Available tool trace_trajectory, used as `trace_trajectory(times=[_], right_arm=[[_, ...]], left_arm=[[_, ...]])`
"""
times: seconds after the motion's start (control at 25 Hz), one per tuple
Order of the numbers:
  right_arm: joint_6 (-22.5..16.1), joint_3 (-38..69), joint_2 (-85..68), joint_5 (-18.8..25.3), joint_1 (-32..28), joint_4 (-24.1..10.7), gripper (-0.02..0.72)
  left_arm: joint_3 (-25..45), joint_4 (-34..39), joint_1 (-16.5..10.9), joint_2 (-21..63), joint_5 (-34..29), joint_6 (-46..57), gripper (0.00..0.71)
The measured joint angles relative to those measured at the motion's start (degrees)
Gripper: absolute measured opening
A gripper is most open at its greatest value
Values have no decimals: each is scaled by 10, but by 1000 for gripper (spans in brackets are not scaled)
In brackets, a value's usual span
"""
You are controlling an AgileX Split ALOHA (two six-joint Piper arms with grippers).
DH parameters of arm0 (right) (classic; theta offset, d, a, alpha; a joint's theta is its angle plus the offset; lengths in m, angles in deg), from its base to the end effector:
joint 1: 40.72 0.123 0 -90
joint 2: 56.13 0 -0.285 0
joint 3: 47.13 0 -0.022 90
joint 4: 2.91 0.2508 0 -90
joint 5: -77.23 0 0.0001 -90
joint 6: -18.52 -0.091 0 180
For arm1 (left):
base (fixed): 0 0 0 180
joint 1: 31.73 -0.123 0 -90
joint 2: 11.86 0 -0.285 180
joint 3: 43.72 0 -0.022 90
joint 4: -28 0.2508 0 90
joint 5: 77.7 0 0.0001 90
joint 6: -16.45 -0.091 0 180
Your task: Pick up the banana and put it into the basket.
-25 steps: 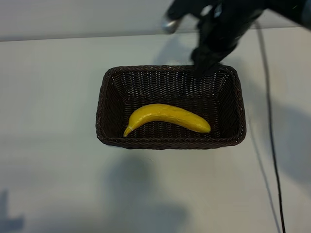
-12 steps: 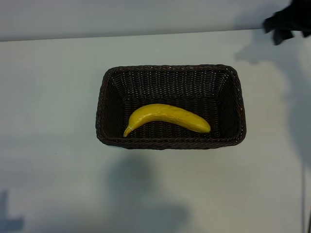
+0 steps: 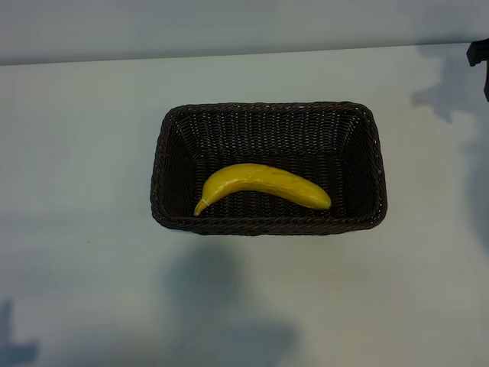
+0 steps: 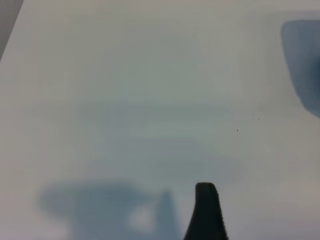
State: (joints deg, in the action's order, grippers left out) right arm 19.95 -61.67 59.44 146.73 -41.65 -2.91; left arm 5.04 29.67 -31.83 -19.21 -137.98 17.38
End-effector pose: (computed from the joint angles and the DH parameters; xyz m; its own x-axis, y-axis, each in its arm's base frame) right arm 0.3882 -0.0063 0.2639 -0.9863 -0.0089 -0.1645 -0.0084 1.0000 -0.0041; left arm -0.0053 0.0023 0.2771 -0.4443 -0.0026 -0.8959 -0.0252 0.9996 0.0097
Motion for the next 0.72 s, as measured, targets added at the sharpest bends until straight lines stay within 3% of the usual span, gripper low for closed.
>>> trace_trajectory(times=[0.32,0.72], right_arm=[[2,34,-43,0,0,5,606],[3,214,-269,1,0,4,606]], left_arm=[[0,0,0,0,0,-1,574],[0,0,0,0,0,-1,574]])
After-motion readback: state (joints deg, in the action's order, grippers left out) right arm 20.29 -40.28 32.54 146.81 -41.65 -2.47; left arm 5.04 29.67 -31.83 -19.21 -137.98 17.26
